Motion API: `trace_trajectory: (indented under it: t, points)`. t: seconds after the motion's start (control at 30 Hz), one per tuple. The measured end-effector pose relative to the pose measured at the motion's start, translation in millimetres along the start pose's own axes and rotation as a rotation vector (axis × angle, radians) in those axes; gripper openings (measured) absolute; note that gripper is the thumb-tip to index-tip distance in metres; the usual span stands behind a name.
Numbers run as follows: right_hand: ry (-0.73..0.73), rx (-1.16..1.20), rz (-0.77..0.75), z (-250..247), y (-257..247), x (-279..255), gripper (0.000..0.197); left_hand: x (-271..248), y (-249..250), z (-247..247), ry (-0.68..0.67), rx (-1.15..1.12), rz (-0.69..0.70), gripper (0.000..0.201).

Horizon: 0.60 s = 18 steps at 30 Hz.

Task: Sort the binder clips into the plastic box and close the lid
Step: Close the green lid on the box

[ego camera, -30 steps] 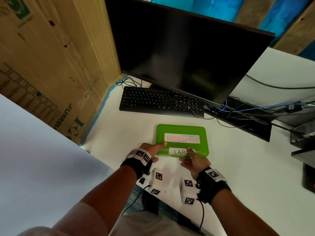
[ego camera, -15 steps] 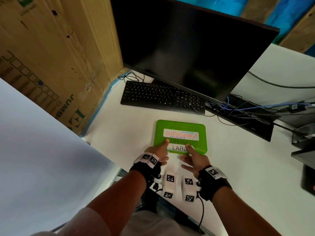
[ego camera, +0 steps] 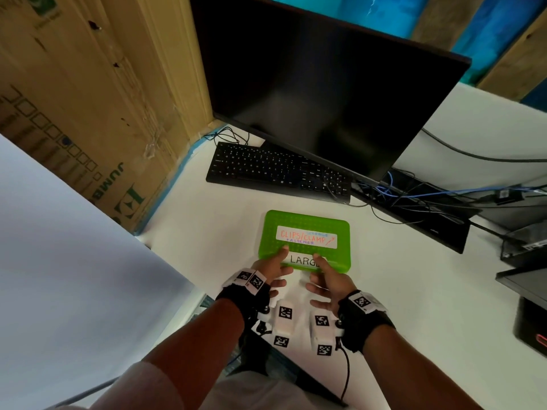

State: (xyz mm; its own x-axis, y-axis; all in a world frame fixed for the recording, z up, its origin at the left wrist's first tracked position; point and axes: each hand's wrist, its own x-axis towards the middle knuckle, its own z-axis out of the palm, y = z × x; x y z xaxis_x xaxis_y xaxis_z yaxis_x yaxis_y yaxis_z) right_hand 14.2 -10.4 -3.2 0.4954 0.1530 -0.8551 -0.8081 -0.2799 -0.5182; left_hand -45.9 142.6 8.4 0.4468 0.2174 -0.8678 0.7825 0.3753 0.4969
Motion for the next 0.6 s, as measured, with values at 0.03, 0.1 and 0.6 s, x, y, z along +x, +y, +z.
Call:
trace_trajectory:
  t: [0.03, 0.1, 0.6]
  points:
    - [0.005, -0.007, -0.001, 0.6, -0.4, -0.4, 0.043, -0.1, 0.9, 0.0, 0.007, 0.021, 0.007, 0.051]
    - [0.012, -0.015, -0.001, 1.8, -1.2, -0.5, 0.04, 1.8, 2.4, 1.7, 0.006, 0.052, 0.013, 0.046]
    - [0.302, -0.191, -0.152, -8.5, 7.3, 3.0, 0.097, 14.2, 8.9, -8.3, 0.352, 0.215, 0.09, 0.094]
